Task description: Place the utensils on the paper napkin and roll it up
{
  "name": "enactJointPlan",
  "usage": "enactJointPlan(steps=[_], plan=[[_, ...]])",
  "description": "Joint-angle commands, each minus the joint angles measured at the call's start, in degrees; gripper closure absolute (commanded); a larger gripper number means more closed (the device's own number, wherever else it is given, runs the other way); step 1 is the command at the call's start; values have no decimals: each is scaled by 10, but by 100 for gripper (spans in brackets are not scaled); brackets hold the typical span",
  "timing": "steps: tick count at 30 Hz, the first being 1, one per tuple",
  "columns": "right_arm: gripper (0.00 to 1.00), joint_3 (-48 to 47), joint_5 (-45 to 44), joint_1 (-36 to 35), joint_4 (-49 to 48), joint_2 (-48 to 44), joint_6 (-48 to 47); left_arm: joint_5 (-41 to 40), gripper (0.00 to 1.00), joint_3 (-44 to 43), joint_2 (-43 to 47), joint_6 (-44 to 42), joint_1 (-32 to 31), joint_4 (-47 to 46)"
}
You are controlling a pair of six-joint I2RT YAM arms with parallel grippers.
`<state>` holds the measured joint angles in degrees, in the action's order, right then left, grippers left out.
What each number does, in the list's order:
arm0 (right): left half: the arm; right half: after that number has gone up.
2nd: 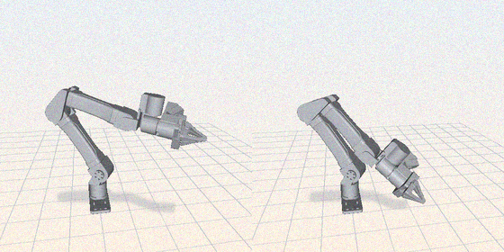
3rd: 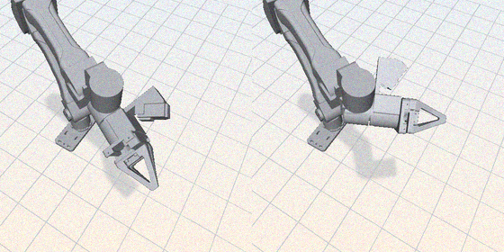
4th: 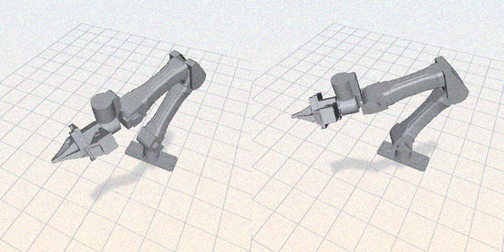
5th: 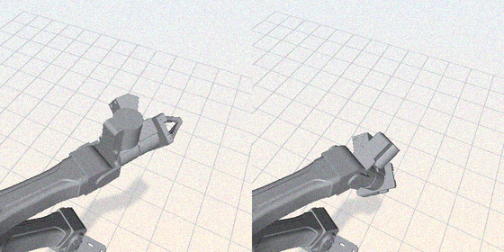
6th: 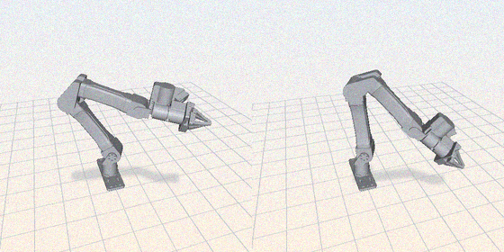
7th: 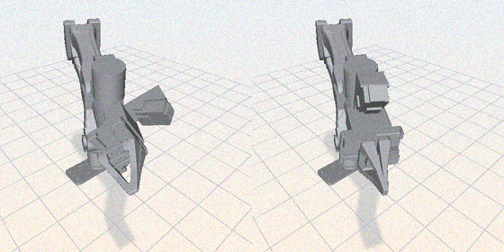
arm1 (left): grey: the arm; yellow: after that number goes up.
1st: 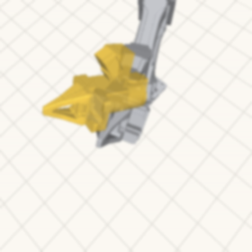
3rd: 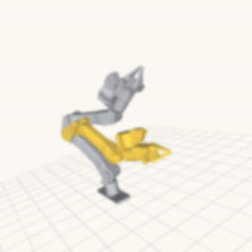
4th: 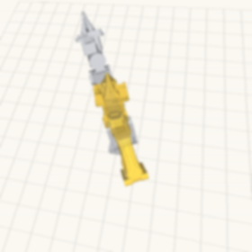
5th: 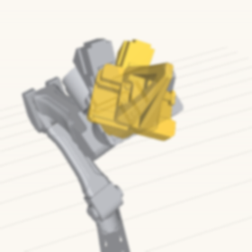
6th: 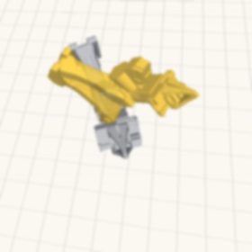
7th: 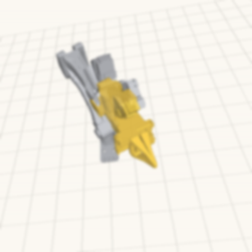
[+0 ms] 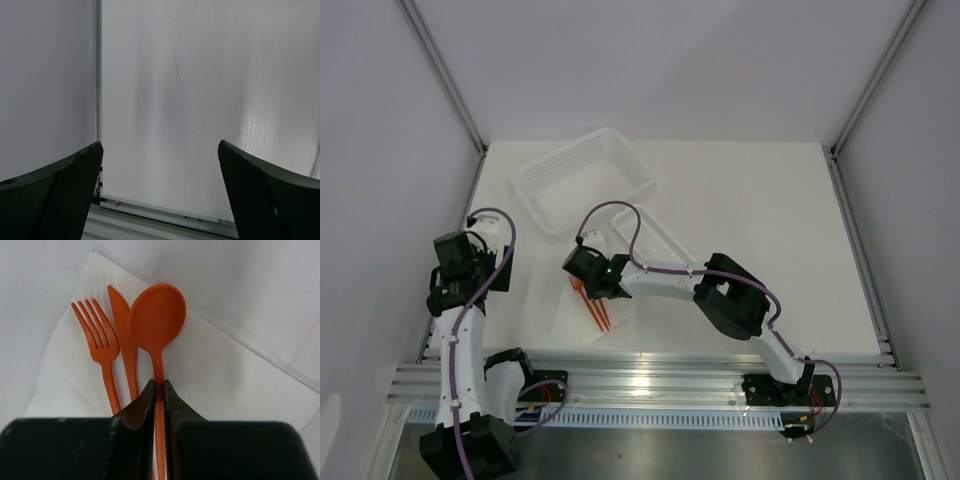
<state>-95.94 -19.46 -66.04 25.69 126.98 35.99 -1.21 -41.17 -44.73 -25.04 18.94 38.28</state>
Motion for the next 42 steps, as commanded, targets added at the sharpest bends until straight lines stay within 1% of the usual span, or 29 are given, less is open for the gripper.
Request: enactJointPlan(steps=[1,3,6,8,9,13,17,21,23,25,28,29,30,32,34,35,36,40,42], plan=[[93,-8,0,-8,9,5,5,8,1,-8,4,-12,3,-12],[92,-8,0,-8,9,6,5,8,0,-9,3,-12,3,-14],[87,-10,6,-10,7,2,3,8,1,-8,3,-12,3,-13],[82,-10,7,-12,5,0,1,11,0,-7,3,-12,3,-12],[81,-12,13,-11,6,-1,1,25,0,-7,3,-11,3,-12],[75,-16,13,-11,10,-9,-5,31,1,-1,5,-6,3,-9],[75,-15,13,-11,10,-29,-12,39,0,0,9,-6,3,-8],[72,-14,11,-11,11,-52,-27,43,1,-3,4,-8,3,-6],[70,-13,13,-11,11,-67,-33,59,0,-4,5,-9,3,-4],[70,-3,8,-7,8,-82,-46,77,1,-6,5,-10,3,-1],[71,46,16,16,-24,-129,-62,110,1,-15,-5,5,3,23],[70,74,35,24,-41,-147,-68,127,2,-16,-7,7,3,29],[69,83,47,43,-43,-150,-74,132,4,-17,-5,7,2,31],[69,102,55,57,-34,-148,-82,142,4,-8,-2,2,-2,29],[76,110,51,67,-28,-140,-91,147,4,-3,-2,-1,-12,29],[82,115,47,70,-26,-133,-94,148,5,-5,-5,-1,-16,32],[84,122,46,71,-28,-134,-93,149,6,-5,-7,-2,-21,36],[87,173,57,74,-84,-154,-76,145,10,-2,-9,-6,-63,50],[90,193,65,75,-92,-159,-62,141,10,5,-4,-11,-83,52]])
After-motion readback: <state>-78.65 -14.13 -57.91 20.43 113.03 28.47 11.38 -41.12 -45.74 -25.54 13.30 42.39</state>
